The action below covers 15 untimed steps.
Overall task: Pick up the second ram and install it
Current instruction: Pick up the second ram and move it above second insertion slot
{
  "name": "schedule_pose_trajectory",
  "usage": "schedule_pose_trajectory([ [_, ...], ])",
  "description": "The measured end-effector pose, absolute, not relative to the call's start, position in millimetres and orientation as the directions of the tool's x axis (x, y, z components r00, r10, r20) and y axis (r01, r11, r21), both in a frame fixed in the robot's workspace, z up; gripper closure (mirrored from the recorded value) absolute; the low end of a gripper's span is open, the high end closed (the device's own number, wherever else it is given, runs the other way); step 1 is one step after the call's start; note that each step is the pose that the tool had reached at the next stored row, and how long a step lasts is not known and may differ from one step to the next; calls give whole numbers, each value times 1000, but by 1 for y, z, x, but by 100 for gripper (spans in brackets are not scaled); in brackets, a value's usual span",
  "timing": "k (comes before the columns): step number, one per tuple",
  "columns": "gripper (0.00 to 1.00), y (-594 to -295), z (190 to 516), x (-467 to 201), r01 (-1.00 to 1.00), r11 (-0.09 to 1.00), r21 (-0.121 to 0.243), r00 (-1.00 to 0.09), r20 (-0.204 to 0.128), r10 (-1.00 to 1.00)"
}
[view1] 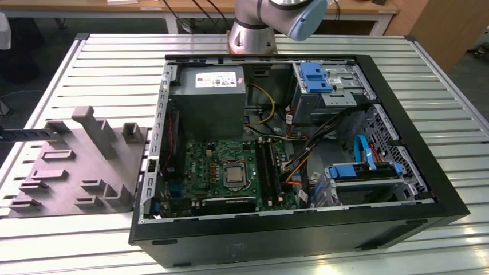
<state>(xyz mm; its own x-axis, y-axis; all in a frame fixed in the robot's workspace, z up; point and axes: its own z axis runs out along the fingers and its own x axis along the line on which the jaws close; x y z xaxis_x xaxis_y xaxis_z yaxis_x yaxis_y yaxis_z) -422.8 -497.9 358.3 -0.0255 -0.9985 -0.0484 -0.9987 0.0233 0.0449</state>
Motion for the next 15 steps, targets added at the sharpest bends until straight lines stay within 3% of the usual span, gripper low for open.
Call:
schedule_pose_trajectory([
  [15,89,-498,393,-423,-999,23,45,-26,-48,-998],
])
